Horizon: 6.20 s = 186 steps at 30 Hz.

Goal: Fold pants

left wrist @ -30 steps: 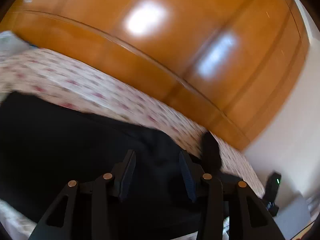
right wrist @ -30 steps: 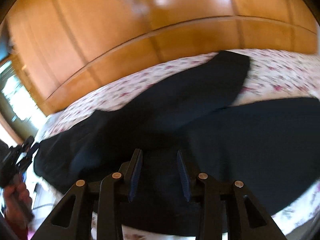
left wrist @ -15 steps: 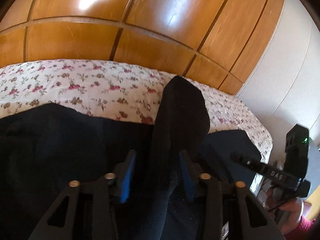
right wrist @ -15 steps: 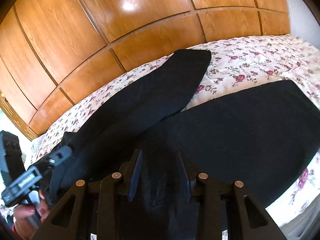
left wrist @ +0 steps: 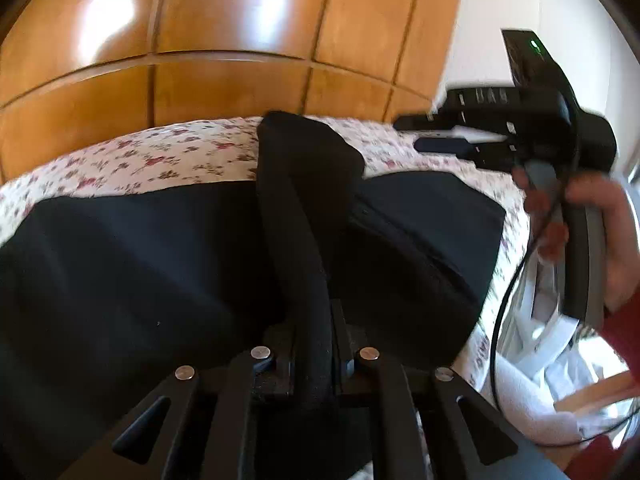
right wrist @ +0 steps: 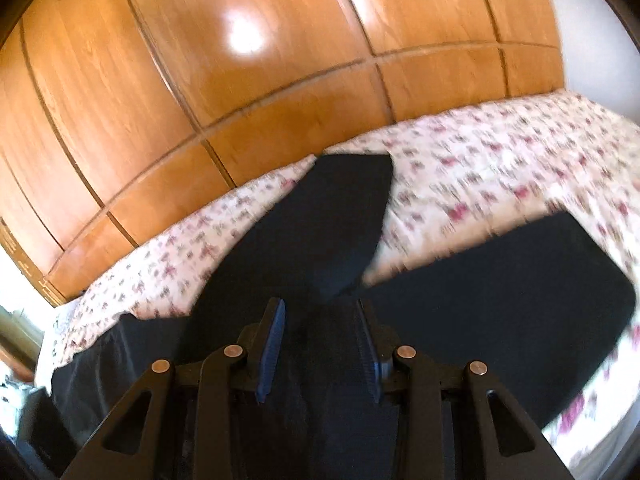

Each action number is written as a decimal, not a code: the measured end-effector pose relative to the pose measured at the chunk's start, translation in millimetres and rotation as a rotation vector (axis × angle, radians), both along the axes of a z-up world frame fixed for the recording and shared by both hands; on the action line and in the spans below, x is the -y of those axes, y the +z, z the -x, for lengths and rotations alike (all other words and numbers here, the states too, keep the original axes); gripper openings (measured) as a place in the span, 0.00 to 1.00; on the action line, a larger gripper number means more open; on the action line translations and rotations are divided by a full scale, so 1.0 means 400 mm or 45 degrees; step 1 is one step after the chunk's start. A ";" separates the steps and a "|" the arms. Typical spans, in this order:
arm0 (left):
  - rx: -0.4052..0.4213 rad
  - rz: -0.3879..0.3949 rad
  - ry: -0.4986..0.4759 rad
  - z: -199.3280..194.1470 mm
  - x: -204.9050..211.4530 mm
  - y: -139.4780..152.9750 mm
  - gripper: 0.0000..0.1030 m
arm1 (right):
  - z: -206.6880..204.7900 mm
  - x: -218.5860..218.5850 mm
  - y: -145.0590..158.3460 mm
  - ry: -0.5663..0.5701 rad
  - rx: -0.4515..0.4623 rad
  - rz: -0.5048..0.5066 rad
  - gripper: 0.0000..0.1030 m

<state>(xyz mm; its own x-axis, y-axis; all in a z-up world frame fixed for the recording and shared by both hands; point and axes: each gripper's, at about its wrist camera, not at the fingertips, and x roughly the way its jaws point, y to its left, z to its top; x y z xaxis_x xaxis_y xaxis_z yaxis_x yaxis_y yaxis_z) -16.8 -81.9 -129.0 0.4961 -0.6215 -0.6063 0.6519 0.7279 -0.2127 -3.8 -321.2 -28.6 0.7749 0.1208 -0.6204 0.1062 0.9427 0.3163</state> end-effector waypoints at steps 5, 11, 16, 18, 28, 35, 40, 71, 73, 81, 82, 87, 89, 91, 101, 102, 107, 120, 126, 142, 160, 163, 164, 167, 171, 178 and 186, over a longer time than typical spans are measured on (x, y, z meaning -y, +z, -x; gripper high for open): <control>-0.042 0.190 0.006 -0.012 -0.051 -0.026 0.11 | -0.167 -0.084 0.064 0.150 0.021 0.158 0.58; 0.090 0.145 0.006 0.014 -0.034 -0.031 0.11 | -0.416 -0.159 0.011 0.148 -0.208 0.401 0.58; 0.122 0.165 0.002 0.026 -0.047 -0.035 0.11 | -0.572 -0.144 -0.083 0.026 -0.416 0.369 0.58; 0.133 0.174 -0.005 0.029 -0.050 -0.038 0.11 | -0.610 -0.129 -0.117 -0.036 -0.485 0.390 0.58; 0.151 0.205 -0.031 0.035 -0.059 -0.045 0.11 | -0.577 -0.036 -0.139 0.001 -0.463 0.289 0.14; 0.151 0.203 -0.031 0.035 -0.060 -0.044 0.11 | -0.436 0.055 -0.018 0.009 -0.263 0.166 0.09; 0.179 0.179 -0.018 0.046 -0.055 -0.043 0.11 | -0.280 0.171 0.063 -0.045 -0.104 0.002 0.09; 0.228 -0.077 0.011 0.064 0.004 0.036 0.09 | 0.167 0.488 -0.149 -0.510 0.018 -0.649 0.08; 0.271 -0.066 -0.004 0.059 -0.006 0.086 0.09 | 0.176 0.493 -0.110 -0.506 0.084 -0.625 0.07; 0.186 -0.132 -0.160 0.087 -0.001 0.077 0.09 | 0.228 0.509 -0.098 -0.533 0.010 -0.535 0.07; 0.183 -0.159 -0.168 0.100 0.001 0.056 0.09 | 0.233 0.516 -0.124 -0.550 -0.037 -0.556 0.07; 0.171 -0.127 -0.140 0.117 -0.006 0.042 0.09 | 0.248 0.549 -0.170 -0.599 -0.037 -0.678 0.07; 0.136 -0.120 -0.134 0.106 -0.003 0.041 0.10 | 0.254 0.538 -0.147 -0.592 -0.012 -0.631 0.07; 0.088 -0.112 -0.126 0.097 -0.002 0.029 0.11 | 0.260 0.535 -0.136 -0.602 0.013 -0.621 0.07; 0.026 -0.008 -0.135 0.115 -0.041 0.043 0.23 | 0.247 0.485 -0.082 -0.765 -0.099 -0.217 0.17; 0.005 0.024 -0.138 0.112 -0.056 0.050 0.23 | 0.252 0.467 -0.054 -0.804 -0.077 -0.109 0.20; -0.130 0.269 -0.114 0.085 -0.162 0.087 0.26 | 0.245 0.360 0.056 -0.743 0.104 0.188 0.28; -0.179 0.440 0.442 0.009 -0.485 0.133 0.29 | 0.049 -0.094 -0.058 0.223 0.014 0.160 0.38; -0.142 0.453 0.859 0.054 -0.679 0.136 0.30 | 0.024 -0.136 -0.156 0.264 -0.117 0.101 0.38; -0.505 0.705 1.315 0.263 -0.952 0.069 0.29 | 0.037 -0.147 -0.168 0.247 -0.064 0.086 0.40; -0.394 1.040 1.232 0.134 -0.984 0.096 0.05 | 0.035 -0.148 -0.167 0.256 -0.073 0.082 0.40; -0.092 1.055 1.082 0.180 -0.970 0.214 0.05 | 0.036 -0.141 -0.169 0.257 -0.069 0.057 0.40; -0.058 1.037 1.051 0.186 -0.964 0.227 0.05 | 0.036 -0.140 -0.169 0.253 -0.067 0.051 0.40; -0.143 0.984 1.119 0.188 -0.973 0.165 0.05 | 0.037 -0.147 -0.169 0.248 -0.064 0.065 0.40; -0.428 0.894 1.274 0.183 -1.003 0.003 0.05 | 0.038 -0.151 -0.168 0.260 -0.064 0.090 0.40; -0.416 0.751 1.302 0.184 -0.979 -0.018 0.11 | 0.039 -0.153 -0.171 0.257 -0.059 0.102 0.40; -0.252 0.348 1.315 0.161 -0.893 0.043 0.24 | 0.055 -0.136 -0.130 0.263 -0.083 0.130 0.46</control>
<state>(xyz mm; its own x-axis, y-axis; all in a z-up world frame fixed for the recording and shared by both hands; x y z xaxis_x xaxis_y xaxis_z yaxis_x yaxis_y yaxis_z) -81.2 275.3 -111.7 0.7652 -0.0862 -0.6379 -0.3119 0.8173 -0.4845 -25.8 -266.9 -80.7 0.6980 0.2067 -0.6856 -0.0752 0.9733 0.2168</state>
